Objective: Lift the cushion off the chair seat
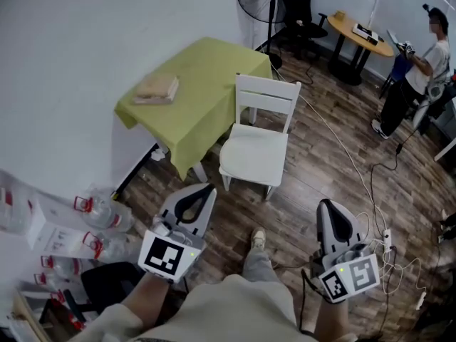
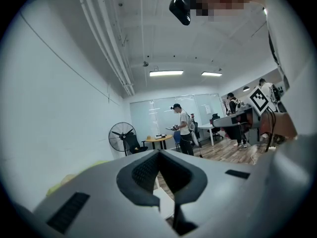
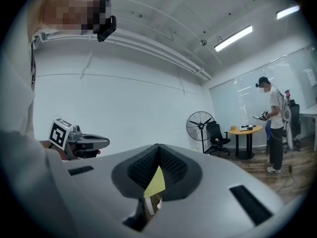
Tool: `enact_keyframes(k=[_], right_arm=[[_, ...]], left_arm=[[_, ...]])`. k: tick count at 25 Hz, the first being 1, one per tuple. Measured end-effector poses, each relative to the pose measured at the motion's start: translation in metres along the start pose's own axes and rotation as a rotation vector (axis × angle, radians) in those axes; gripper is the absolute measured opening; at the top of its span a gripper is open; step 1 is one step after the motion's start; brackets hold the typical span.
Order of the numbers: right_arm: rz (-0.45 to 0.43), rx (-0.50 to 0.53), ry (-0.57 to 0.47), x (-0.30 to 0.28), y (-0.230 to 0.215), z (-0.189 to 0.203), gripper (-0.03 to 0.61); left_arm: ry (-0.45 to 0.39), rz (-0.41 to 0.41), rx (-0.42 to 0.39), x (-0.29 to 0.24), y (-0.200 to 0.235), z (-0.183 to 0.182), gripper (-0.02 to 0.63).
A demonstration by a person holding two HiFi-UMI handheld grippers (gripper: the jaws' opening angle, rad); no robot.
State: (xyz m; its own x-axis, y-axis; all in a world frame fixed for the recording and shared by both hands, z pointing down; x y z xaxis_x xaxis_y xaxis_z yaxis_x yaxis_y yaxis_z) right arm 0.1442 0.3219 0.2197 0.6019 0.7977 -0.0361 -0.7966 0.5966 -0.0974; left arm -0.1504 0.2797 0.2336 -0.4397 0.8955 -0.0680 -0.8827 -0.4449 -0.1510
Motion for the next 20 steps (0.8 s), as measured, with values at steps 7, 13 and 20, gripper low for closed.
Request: enact_keyframes(k=[7, 13, 20], right_arm=[[-0.041, -0.012, 0.013, -0.051, -0.098, -0.016, 0.021], [-0.077, -0.019, 0.022, -0.088, -0.157, -0.017, 0.02], [-0.095, -0.053, 0.052, -0.123, -0.189, -0.006, 0.02]], left_arm=[[0.042, -0.032, 0.005, -0.098, -0.002, -0.012, 0.014], [0.058, -0.067, 0.013, -0.151, -0.001, -0.015, 0.014], [0.078, -0.107, 0.025, -0.187, 0.014, -0.01, 0.014]])
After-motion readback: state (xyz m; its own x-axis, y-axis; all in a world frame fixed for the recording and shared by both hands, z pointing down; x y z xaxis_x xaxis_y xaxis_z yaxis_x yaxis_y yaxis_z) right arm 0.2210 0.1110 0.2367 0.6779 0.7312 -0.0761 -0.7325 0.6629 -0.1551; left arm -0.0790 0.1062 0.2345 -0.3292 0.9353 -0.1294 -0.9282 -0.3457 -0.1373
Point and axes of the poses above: the fingertips, and each gripper's own axes: x backward along the fingers, y to its left, z out of its underside, the point moved 8 cm from there along x, backward along the fingers, and after that the axes turned 11 degrees about -z, right-handed, at the moved point
